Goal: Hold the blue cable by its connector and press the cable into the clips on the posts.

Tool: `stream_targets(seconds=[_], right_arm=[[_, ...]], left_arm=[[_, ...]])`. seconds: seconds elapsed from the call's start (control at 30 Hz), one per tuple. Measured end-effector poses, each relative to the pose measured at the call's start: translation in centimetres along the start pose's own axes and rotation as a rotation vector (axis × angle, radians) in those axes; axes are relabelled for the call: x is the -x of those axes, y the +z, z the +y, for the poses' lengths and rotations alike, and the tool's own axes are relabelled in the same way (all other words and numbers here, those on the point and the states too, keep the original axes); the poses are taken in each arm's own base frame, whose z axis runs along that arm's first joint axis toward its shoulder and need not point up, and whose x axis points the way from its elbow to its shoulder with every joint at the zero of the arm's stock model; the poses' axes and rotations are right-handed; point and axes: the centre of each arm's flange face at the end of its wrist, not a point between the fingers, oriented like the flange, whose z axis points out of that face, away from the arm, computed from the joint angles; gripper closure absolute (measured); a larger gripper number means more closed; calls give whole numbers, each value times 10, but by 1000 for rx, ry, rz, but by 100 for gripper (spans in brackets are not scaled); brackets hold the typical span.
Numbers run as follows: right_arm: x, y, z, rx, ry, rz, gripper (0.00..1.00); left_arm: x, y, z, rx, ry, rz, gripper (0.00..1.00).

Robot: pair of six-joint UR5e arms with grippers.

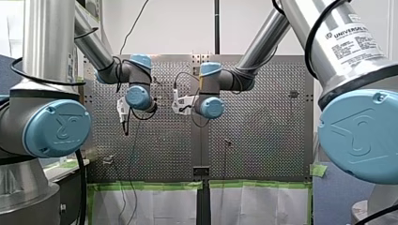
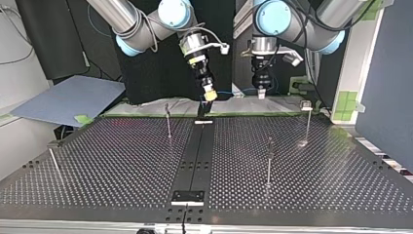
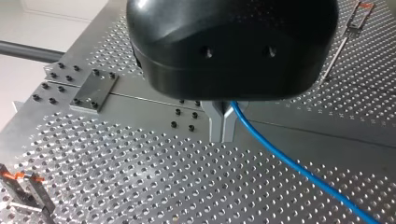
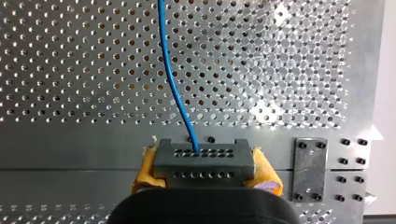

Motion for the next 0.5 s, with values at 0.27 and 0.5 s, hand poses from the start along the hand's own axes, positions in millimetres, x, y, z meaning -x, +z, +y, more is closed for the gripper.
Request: stream_targets(seconds=[0.27,0.5], right_arm=[[-34,0,-1,-4,16,31,100],[-71,1,3,-11,59,78,100]], left_arm=[[24,-4,16,62,41,-3,100],[44,-17,22,86,74,-5,100]])
